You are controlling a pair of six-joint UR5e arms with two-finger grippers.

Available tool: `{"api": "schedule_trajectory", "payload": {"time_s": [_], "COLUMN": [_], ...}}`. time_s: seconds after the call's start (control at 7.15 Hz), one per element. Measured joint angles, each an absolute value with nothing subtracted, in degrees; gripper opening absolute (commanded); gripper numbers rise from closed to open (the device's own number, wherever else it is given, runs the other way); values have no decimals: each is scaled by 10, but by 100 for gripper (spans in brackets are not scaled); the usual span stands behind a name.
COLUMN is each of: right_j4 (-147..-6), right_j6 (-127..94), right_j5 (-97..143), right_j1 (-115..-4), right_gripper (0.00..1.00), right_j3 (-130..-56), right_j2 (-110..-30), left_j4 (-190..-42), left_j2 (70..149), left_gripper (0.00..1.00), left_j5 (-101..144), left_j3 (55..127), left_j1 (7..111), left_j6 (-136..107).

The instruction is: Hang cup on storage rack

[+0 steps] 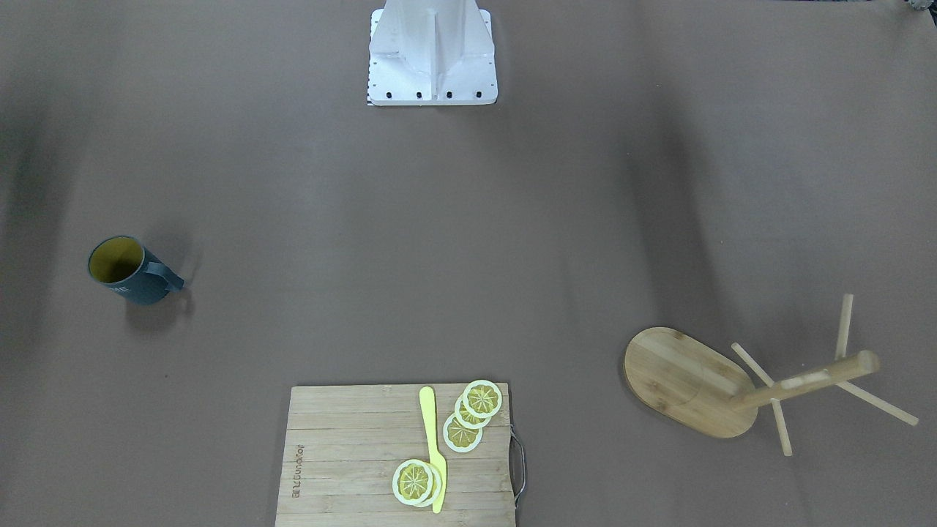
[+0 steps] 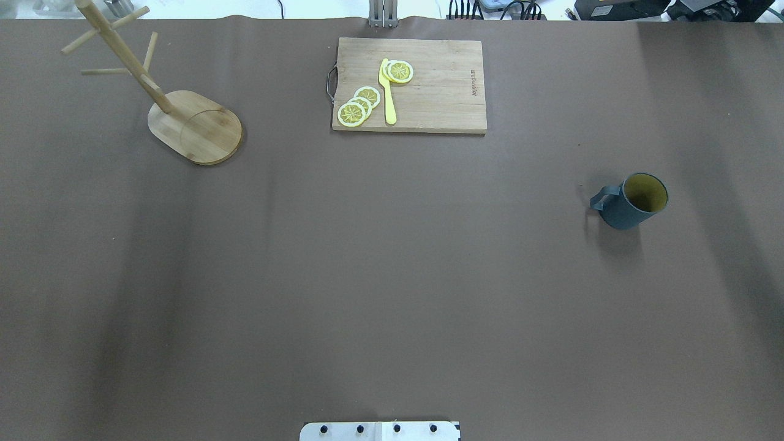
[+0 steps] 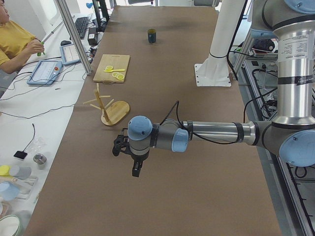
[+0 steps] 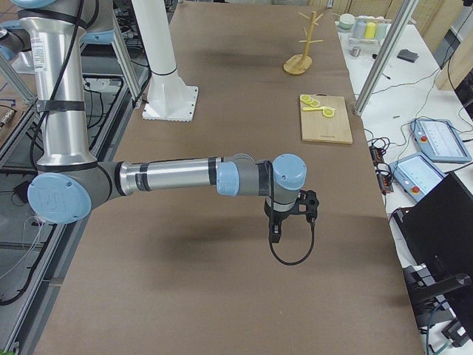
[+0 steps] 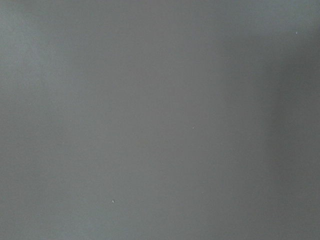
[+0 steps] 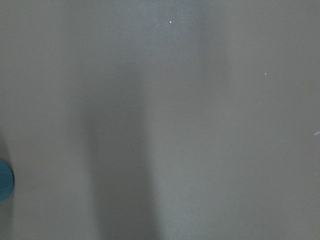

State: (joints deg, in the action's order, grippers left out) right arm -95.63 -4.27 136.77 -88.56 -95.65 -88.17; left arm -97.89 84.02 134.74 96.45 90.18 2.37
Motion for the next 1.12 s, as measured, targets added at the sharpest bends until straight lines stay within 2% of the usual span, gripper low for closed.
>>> {"api": "schedule_trajectory", "payload": {"time_s": [0.7, 1.12], "right_j4": [-955, -948], "right_j6": [-44, -150], "right_j5": [1410, 1440], "right_j1": [-866, -788], "right_gripper": [100, 99], "right_j3": [-980, -1017], "right_j2": [-888, -869], "left_j4": [-981, -982], "left_j2": [825, 826], "left_gripper": [98, 98], "left_j5": [1348, 1348], "left_j3": [983, 982], "left_j1": [901, 901], "left_j6": [24, 24]}}
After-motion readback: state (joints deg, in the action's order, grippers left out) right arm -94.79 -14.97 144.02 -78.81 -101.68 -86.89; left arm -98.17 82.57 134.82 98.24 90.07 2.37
